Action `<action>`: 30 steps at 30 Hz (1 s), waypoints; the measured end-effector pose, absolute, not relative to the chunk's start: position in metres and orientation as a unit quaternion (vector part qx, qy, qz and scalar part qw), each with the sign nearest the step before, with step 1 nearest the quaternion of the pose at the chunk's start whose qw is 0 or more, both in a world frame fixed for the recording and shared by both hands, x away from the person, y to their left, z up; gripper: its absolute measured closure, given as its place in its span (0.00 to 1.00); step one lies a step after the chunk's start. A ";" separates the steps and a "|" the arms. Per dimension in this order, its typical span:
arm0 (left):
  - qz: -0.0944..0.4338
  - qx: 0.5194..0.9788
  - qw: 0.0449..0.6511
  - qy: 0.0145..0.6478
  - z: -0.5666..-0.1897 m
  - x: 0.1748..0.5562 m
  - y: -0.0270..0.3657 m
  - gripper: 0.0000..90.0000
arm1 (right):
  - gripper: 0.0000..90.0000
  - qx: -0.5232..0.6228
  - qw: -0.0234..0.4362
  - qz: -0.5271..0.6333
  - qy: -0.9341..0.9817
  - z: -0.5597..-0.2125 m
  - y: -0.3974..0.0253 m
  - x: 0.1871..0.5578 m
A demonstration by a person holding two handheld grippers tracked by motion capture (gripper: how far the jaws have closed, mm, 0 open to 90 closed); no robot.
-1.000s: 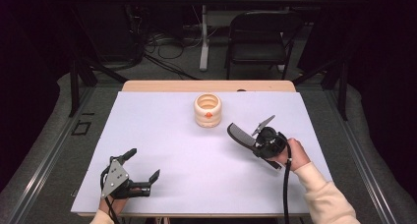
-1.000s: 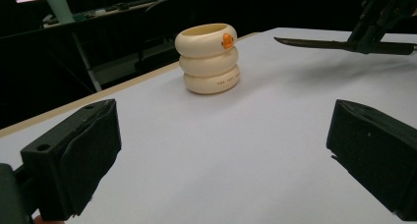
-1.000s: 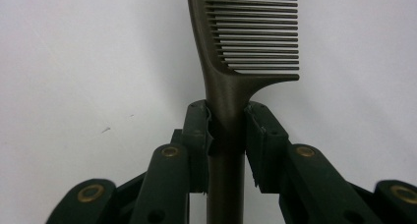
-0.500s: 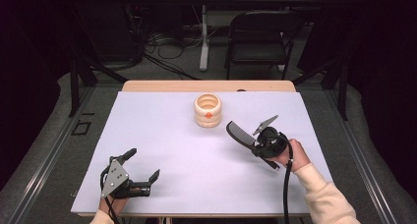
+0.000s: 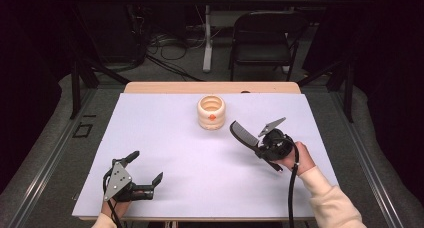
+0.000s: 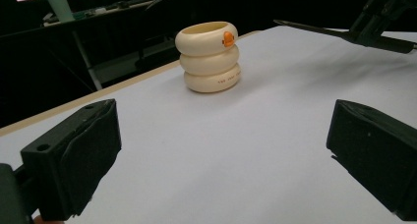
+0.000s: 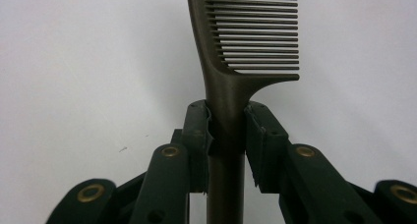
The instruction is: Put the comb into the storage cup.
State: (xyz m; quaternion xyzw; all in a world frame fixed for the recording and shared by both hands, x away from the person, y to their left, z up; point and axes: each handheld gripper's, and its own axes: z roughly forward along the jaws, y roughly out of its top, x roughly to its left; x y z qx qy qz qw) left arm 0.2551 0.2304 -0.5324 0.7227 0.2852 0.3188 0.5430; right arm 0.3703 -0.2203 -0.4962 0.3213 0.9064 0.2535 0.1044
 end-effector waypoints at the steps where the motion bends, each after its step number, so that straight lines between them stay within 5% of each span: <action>1: 0.319 0.722 0.543 0.285 -0.532 0.255 0.231 0.00 | 0.80 0.323 0.104 0.255 0.905 -0.496 -0.220 0.370; 30: 0.318 0.724 0.542 0.284 -0.532 0.255 0.230 0.00 | 0.80 0.329 0.116 0.296 0.889 -0.493 -0.220 0.369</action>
